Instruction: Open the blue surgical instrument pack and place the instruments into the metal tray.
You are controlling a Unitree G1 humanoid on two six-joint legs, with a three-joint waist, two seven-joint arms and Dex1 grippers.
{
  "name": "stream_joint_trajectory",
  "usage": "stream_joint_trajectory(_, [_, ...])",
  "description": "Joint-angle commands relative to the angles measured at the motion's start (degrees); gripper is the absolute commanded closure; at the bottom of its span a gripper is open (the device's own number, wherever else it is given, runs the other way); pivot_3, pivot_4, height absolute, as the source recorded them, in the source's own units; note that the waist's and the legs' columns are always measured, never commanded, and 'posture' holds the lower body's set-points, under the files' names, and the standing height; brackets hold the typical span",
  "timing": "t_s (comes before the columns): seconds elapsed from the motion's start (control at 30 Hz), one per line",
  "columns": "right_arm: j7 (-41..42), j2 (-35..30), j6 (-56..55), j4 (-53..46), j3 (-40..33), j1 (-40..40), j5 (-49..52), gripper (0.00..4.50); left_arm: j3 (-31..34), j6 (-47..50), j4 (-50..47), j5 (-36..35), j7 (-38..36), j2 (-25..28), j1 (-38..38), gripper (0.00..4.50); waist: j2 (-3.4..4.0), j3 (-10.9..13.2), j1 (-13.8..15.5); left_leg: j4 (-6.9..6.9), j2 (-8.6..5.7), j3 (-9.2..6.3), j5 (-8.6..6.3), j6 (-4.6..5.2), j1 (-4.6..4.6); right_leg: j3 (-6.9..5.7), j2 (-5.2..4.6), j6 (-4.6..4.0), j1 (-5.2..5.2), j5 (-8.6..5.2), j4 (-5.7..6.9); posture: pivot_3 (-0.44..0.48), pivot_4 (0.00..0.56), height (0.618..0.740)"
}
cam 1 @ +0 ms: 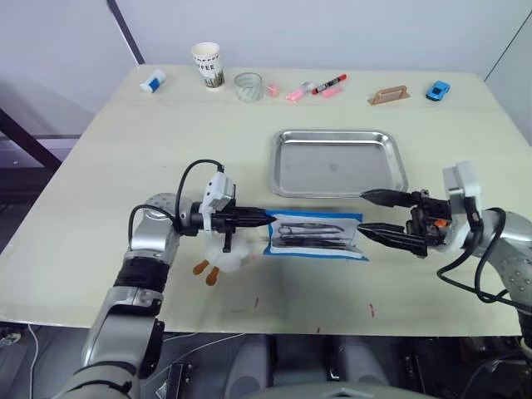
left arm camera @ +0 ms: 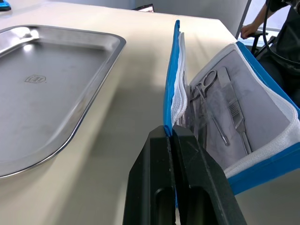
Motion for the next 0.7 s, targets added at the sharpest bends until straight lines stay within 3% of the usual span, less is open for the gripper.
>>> stream_joint_trajectory(0.03, [0.78,0.71,-2.45,0.04,1.90,0.20,-2.10,2.88,-1.08,-0.73,-0.09,0.57,-1.00,-0.38,-0.34,4.50,0.00,0.00,0.07,0.00,0.00,0.00,0.00,0.00,0.00,0.00,0.00,0.00,0.00,0.00,0.00,0.000,0.150,0.740])
stream_joint_trajectory(0.13, [2.95,0.80,-5.55,2.40,5.58,1.00,-6.35,4.33,-1.32,-0.62,-0.32,0.67,-1.18,-0.64,-0.38,4.50,-0.01,-0.01,0.16,0.01,-0.01,0.00,0.00,0.00,0.00,0.00,0.00,0.00,0.00,0.00,0.01,0.000,0.150,0.740])
stream_joint_trajectory(0.17, [3.57,0.65,-6.40,2.96,6.34,1.42,-7.42,4.43,-1.35,-0.66,-0.35,0.67,-1.20,-0.62,-0.39,4.50,-0.01,0.00,0.32,0.01,-0.02,0.00,0.00,0.00,0.00,-0.01,-0.01,0.00,0.01,0.00,0.01,0.000,0.150,0.740])
stream_joint_trajectory(0.7, [6.11,0.09,-11.82,11.44,13.21,7.19,-18.17,4.43,-1.51,-0.45,-0.85,0.77,-0.76,-0.59,0.11,4.50,-0.01,-0.01,0.41,0.03,-0.02,0.00,0.00,0.00,0.01,-0.01,-0.01,0.00,0.01,0.00,0.01,0.000,0.150,0.740])
